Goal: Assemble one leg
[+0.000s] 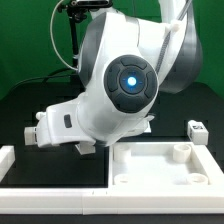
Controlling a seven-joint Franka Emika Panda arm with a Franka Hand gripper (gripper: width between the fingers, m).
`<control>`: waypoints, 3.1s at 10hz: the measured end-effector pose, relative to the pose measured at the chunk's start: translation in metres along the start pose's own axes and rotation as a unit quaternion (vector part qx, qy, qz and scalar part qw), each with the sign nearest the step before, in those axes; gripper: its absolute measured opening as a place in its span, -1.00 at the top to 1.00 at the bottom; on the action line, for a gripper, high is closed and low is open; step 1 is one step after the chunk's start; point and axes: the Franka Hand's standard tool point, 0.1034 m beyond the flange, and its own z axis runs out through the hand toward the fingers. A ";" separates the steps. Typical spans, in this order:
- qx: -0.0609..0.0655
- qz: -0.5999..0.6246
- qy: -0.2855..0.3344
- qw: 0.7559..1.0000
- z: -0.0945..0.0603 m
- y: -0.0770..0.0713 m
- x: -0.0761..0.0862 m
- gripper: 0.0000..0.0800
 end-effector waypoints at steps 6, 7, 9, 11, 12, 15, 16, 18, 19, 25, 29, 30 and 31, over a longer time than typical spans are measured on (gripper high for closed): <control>-0.013 -0.002 0.037 0.999 -0.094 -0.030 -0.029 0.29; -0.017 -0.003 0.066 0.998 -0.097 -0.028 -0.027 0.29; -0.028 0.008 0.145 0.989 -0.105 -0.029 -0.023 0.29; -0.015 0.036 0.180 0.983 -0.132 -0.073 -0.016 0.29; -0.002 0.058 0.210 0.976 -0.159 -0.092 -0.010 0.29; 0.023 0.107 0.275 0.955 -0.195 -0.107 0.003 0.29; 0.022 0.106 0.331 0.937 -0.203 -0.106 0.012 0.29; 0.022 0.103 0.388 0.916 -0.203 -0.109 0.012 0.29; 0.023 0.103 0.426 0.898 -0.209 -0.109 0.017 0.29; 0.053 0.126 0.626 0.768 -0.226 -0.112 0.023 0.29; 0.041 0.117 0.673 0.729 -0.216 -0.126 0.038 0.29; 0.031 0.108 0.673 0.731 -0.213 -0.125 0.044 0.29; 0.021 0.102 0.673 0.732 -0.214 -0.121 0.050 0.29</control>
Offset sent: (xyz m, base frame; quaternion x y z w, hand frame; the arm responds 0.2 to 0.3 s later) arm 0.0367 0.0538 0.1000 0.0212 -0.0039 0.0470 0.9987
